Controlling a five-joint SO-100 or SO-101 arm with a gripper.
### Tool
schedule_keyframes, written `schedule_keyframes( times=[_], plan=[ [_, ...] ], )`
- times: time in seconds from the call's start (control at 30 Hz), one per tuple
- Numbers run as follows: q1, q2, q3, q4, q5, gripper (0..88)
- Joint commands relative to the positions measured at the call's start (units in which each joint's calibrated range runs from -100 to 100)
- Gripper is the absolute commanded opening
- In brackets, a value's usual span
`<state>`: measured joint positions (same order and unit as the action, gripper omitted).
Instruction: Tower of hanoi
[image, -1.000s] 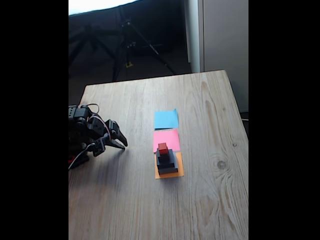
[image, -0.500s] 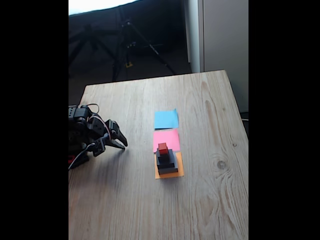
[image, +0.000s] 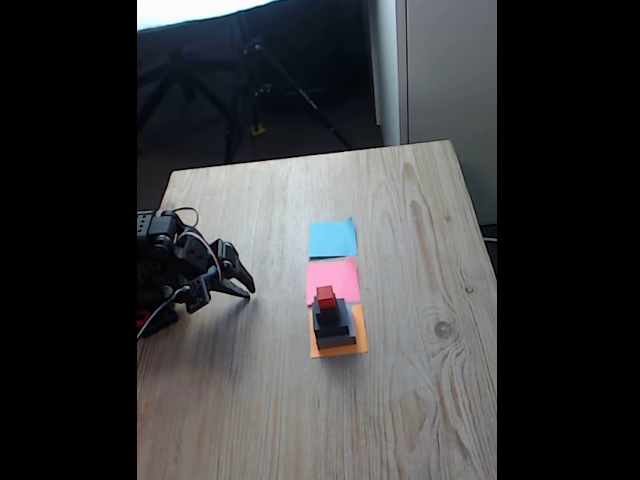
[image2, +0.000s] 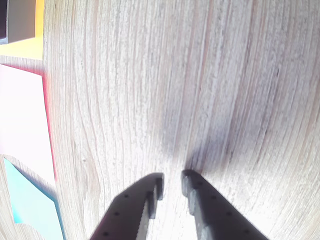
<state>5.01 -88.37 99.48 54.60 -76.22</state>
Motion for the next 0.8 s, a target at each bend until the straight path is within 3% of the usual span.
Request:
schedule_keyframes(
  times=[0.0, 0.57, 0.63, 0.7, 0.73, 0.77],
  plan=[
    [-0.54, -0.5, 0.43, 0.39, 2.14, 0.4],
    [-2.46, -0.35, 0.43, 0.39, 6.32, 0.4],
    [-2.79, 0.94, 0.43, -0.98, 16.35, 0.4],
    [-2.79, 2.83, -0.21, -2.76, 19.53, 0.4],
    [-2.46, 4.34, -1.57, -3.01, 23.87, 0.4],
    [-1.96, 5.78, -3.11, -3.01, 32.74, 0.4]
  ],
)
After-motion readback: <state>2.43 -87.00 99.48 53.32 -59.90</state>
